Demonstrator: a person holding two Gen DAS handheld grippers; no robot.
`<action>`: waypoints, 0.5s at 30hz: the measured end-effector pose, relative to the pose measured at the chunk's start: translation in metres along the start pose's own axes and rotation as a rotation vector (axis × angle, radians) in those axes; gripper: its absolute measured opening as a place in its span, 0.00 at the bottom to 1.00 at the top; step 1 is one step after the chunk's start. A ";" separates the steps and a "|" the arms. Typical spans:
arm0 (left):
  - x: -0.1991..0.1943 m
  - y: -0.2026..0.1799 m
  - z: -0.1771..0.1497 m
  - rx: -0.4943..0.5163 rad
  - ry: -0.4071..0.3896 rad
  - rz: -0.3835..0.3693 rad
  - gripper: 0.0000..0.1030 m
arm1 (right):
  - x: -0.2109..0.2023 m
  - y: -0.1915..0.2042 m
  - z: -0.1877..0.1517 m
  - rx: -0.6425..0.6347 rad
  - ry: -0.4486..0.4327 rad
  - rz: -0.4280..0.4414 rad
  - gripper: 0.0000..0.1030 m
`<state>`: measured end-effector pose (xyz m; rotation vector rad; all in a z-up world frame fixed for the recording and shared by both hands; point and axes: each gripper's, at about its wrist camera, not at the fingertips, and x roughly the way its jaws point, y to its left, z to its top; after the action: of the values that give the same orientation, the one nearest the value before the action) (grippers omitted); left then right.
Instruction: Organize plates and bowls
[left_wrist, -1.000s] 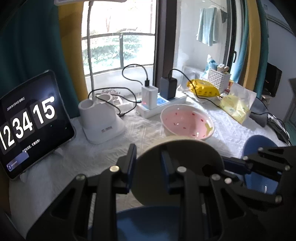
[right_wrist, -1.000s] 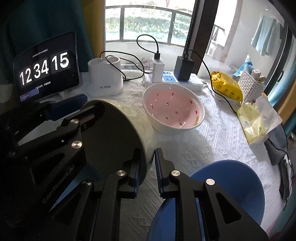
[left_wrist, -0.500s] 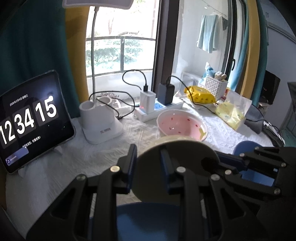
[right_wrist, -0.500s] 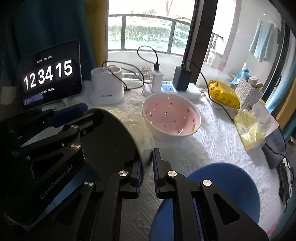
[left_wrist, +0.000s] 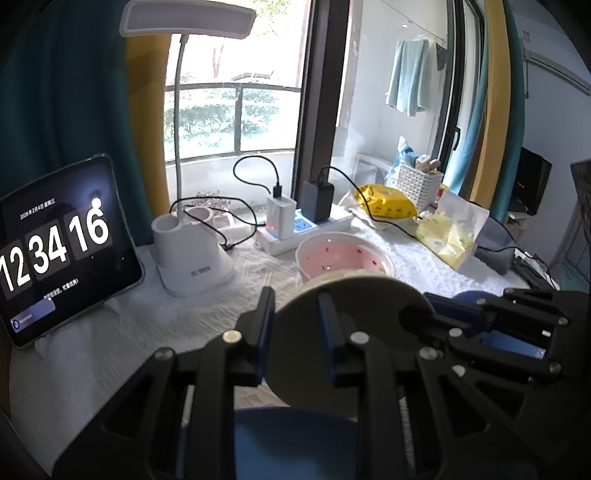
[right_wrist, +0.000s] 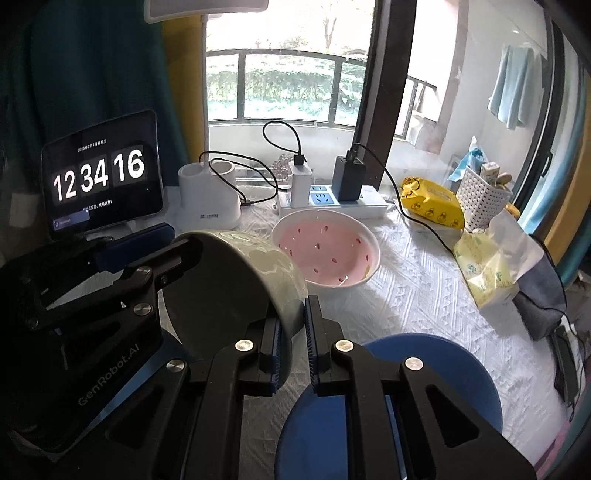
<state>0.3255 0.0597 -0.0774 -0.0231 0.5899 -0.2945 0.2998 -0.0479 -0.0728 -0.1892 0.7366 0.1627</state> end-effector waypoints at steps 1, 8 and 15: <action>-0.001 -0.001 0.001 0.000 -0.002 -0.001 0.22 | -0.002 0.000 0.000 0.001 -0.003 0.001 0.12; -0.013 -0.008 0.006 0.011 -0.029 -0.008 0.22 | -0.018 -0.004 0.001 0.010 -0.039 0.015 0.13; -0.028 -0.022 0.010 0.037 -0.062 -0.005 0.22 | -0.033 -0.009 0.002 0.017 -0.068 0.031 0.14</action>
<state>0.3030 0.0462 -0.0515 0.0018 0.5233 -0.3084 0.2785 -0.0589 -0.0480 -0.1552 0.6729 0.1915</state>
